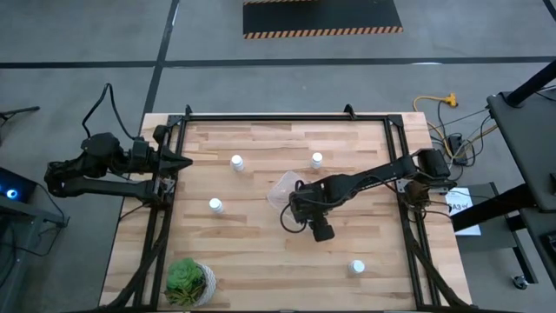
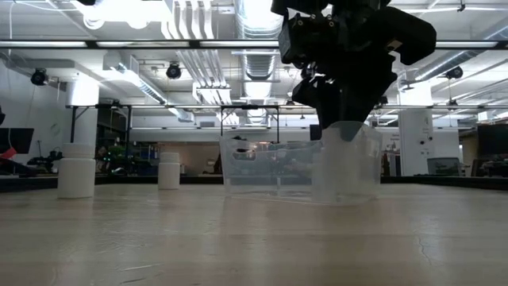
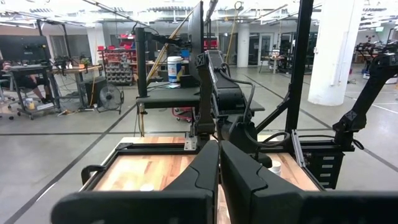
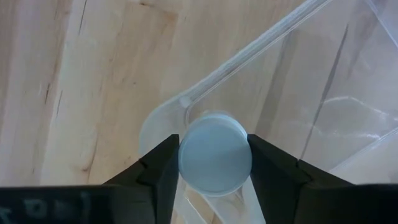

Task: Pick and place pill bottles into a basket
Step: Put the white pill bottle into the transparent bin

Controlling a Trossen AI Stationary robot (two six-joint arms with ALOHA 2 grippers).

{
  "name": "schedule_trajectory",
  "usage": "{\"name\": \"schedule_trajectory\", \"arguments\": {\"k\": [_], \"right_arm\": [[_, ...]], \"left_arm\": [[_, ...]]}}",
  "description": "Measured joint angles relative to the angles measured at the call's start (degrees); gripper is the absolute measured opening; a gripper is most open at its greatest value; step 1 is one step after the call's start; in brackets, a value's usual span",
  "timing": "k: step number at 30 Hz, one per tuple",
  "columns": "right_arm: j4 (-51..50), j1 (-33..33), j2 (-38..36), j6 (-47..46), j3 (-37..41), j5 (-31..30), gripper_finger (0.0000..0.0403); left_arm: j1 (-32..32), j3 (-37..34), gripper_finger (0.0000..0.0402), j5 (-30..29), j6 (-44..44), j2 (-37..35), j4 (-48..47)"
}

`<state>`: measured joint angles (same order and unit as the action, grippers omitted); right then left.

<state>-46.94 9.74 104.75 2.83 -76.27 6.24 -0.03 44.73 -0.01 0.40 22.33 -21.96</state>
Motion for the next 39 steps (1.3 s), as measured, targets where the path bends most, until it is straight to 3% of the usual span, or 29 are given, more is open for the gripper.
{"name": "schedule_trajectory", "arguments": {"k": [5,28,39], "right_arm": [[0.50,0.00,0.00,0.58,0.00,0.00,0.0185],[0.19,-0.04,-1.60,0.01,-2.11,-0.02,0.0196],[-7.22,0.55,-7.78,-10.01,-3.15,0.19,0.0196]], "left_arm": [[0.00,0.00,0.0000,0.00,0.00,-0.01,0.00],[0.00,-0.01,0.0000,-0.02,0.00,0.00,0.00],[0.00,0.00,0.0000,-0.01,0.00,0.00,0.00]]}}
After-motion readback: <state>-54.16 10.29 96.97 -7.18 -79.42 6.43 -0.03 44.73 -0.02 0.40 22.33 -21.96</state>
